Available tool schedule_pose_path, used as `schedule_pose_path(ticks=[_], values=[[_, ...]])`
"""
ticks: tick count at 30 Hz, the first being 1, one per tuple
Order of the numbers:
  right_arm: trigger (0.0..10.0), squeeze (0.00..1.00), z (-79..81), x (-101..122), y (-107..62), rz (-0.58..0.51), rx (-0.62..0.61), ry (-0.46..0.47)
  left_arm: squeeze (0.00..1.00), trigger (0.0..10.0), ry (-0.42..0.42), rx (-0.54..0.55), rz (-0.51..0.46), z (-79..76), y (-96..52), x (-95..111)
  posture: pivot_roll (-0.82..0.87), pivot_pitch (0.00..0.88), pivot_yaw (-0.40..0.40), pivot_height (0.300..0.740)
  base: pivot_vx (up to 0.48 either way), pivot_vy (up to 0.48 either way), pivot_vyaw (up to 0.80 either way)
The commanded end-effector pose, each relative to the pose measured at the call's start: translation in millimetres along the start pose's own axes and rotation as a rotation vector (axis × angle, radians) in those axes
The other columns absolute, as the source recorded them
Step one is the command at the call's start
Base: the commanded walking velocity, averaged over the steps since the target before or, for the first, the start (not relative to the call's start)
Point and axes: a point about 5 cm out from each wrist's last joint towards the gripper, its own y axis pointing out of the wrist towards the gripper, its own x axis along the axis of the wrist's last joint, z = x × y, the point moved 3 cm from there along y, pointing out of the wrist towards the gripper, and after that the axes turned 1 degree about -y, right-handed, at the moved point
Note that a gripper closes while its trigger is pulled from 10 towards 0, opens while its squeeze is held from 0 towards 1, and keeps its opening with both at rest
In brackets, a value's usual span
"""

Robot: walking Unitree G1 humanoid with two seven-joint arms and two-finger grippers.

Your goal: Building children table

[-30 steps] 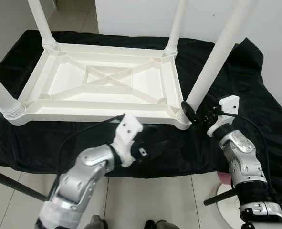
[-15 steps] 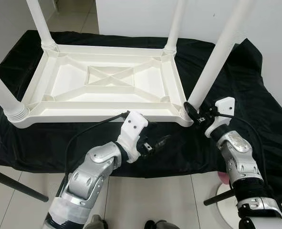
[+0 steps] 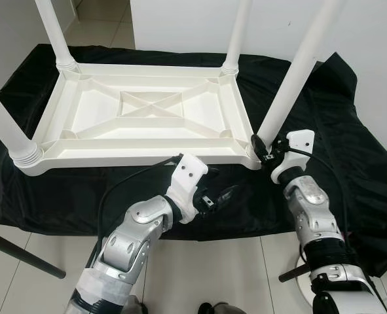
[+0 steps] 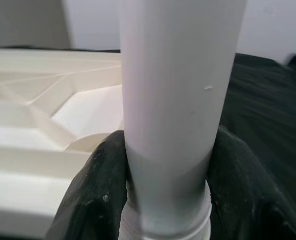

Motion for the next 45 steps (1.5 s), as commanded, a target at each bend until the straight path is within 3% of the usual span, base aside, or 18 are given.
schedule_pose_path(ticks=[1, 7, 12, 17, 18, 24, 29, 30, 35, 39, 45], values=[[10.0, 0.00, -16.8, -23, -12.7, 0.106, -0.161, 0.027, 0.00, 10.0, 0.010, 0.055, 0.002, 5.6, 1.9, -2, -0.03, 0.126, -0.046, 0.740, 0.000, 0.000, 0.00], [10.0, 0.00, -9.0, -30, -28.0, 0.128, -0.508, 0.050, 0.00, 10.0, 0.028, 0.081, -0.010, 12.5, 8.4, 0, -0.04, 0.119, -0.034, 0.740, 0.000, 0.000, 0.00], [10.0, 0.00, 12.3, -28, -24.6, 0.124, -0.491, 0.092, 0.00, 10.0, 0.030, 0.125, -0.018, 19.8, 9.8, 1, -0.04, 0.108, -0.023, 0.740, 0.000, 0.000, 0.00], [10.0, 0.00, 14.6, -22, -24.2, 0.081, -0.427, 0.120, 0.00, 10.0, 0.029, 0.149, -0.031, 22.0, 11.8, 3, -0.04, 0.100, -0.030, 0.740, 0.000, 0.000, 0.00], [10.0, 1.00, 18.9, -19, -23.5, 0.060, -0.369, 0.152, 0.00, 10.0, 0.019, 0.154, -0.041, 21.9, 12.7, 4, -0.03, 0.098, -0.032, 0.740, 0.000, 0.000, 0.00], [10.0, 1.00, 28.3, -8, -23.4, 0.000, -0.256, 0.161, 0.00, 10.0, 0.011, 0.137, -0.070, 18.3, 15.6, 10, -0.03, 0.090, -0.033, 0.740, 0.000, 0.000, 0.00], [10.0, 1.00, 23.4, -4, -22.5, -0.014, -0.194, 0.147, 0.00, 10.0, 0.024, 0.133, -0.073, 18.4, 13.9, 9, -0.02, 0.089, -0.035, 0.740, 0.000, 0.000, 0.00], [10.0, 0.00, 19.4, -3, -22.6, -0.023, -0.166, 0.132, 0.00, 10.0, 0.024, 0.129, -0.078, 18.3, 13.0, 10, -0.02, 0.087, -0.035, 0.740, 0.000, 0.000, 0.00], [10.0, 0.00, 9.7, 0, -23.9, -0.041, -0.098, 0.100, 0.00, 10.0, 0.038, 0.120, -0.082, 16.9, 12.4, 11, -0.03, 0.085, -0.035, 0.740, 0.000, 0.000, 0.00], [10.0, 0.00, -2.5, 5, -23.3, -0.066, 0.024, 0.038, 0.00, 10.0, 0.035, 0.072, -0.071, 11.6, 14.4, 9, -0.03, 0.086, -0.034, 0.740, 0.000, 0.000, 0.00], [10.0, 0.00, -4.9, 8, -14.5, -0.070, 0.110, 0.021, 0.00, 10.0, 0.060, 0.022, -0.057, 4.6, 15.5, 6, -0.03, 0.088, -0.034, 0.740, 0.000, 0.000, 0.00]])
